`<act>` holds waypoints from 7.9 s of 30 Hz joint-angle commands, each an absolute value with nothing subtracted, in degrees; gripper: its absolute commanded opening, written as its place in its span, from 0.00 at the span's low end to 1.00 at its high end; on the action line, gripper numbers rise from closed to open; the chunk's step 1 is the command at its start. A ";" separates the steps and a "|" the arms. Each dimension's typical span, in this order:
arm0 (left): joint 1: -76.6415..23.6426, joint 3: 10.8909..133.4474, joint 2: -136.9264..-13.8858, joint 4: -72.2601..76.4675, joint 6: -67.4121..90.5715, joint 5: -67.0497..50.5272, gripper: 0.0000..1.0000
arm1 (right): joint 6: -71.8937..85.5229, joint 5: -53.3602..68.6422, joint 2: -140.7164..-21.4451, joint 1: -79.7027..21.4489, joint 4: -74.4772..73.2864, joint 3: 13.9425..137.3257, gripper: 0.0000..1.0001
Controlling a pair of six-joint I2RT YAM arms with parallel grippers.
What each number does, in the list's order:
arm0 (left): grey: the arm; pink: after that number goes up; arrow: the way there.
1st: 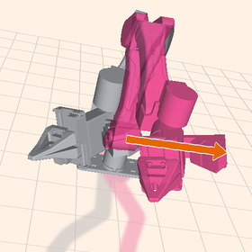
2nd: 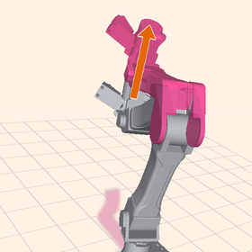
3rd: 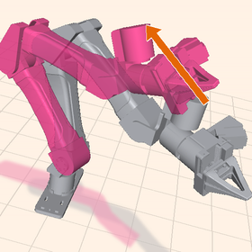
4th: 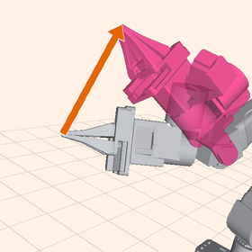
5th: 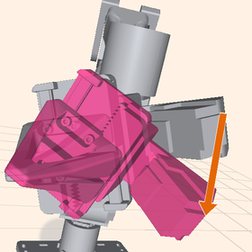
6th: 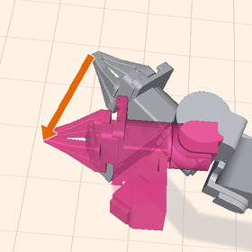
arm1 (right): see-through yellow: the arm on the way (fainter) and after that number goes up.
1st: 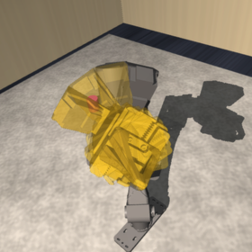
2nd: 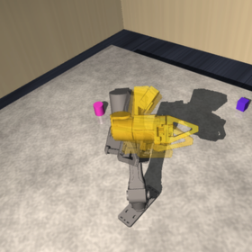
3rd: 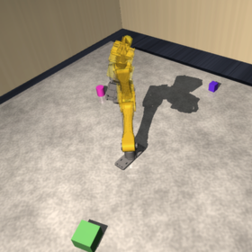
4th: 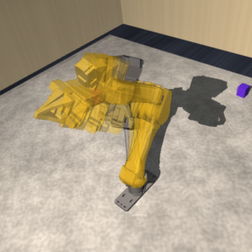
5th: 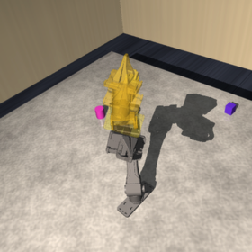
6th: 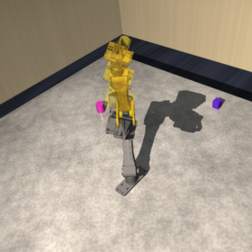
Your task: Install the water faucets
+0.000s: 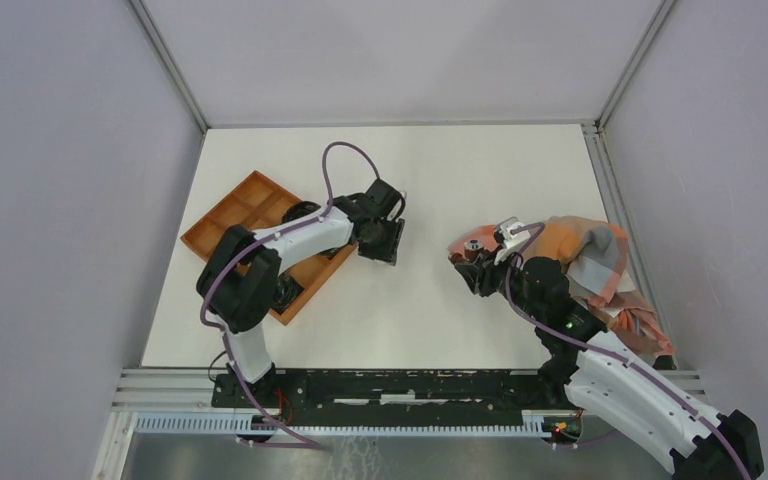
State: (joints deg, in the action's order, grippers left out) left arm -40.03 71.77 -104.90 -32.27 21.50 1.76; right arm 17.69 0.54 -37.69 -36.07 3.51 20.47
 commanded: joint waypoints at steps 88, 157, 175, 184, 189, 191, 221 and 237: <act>-33.88 84.88 -103.33 -67.28 -0.46 -82.38 0.02 | -105.06 -67.77 -57.66 -113.58 79.57 2.72 0.00; -36.87 87.61 -103.95 -71.19 -3.52 -83.98 0.02 | -117.43 -53.04 -69.69 -105.52 99.35 2.11 0.00; -37.53 87.38 -103.99 -71.89 -4.66 -84.24 0.02 | -117.06 -51.99 -71.97 -104.19 101.59 3.39 0.00; -37.97 87.21 -103.62 -71.89 -4.66 -84.03 0.02 | -118.12 -51.89 -71.97 -102.93 103.62 3.97 0.00; -38.28 87.18 -103.78 -71.89 -4.66 -83.89 0.02 | -118.30 -51.63 -71.64 -102.88 103.62 4.06 0.00; -38.59 87.20 -103.87 -71.89 -4.59 -83.77 0.02 | -118.26 -51.15 -71.78 -102.87 103.74 4.17 0.00; -38.67 87.01 -104.96 -72.07 -5.01 -83.13 0.02 | -122.96 -50.80 -74.41 -103.60 111.26 5.71 0.00; -38.73 86.31 -104.35 -71.46 -4.30 -82.66 0.02 | -123.57 -50.35 -72.20 -102.55 110.52 5.33 0.00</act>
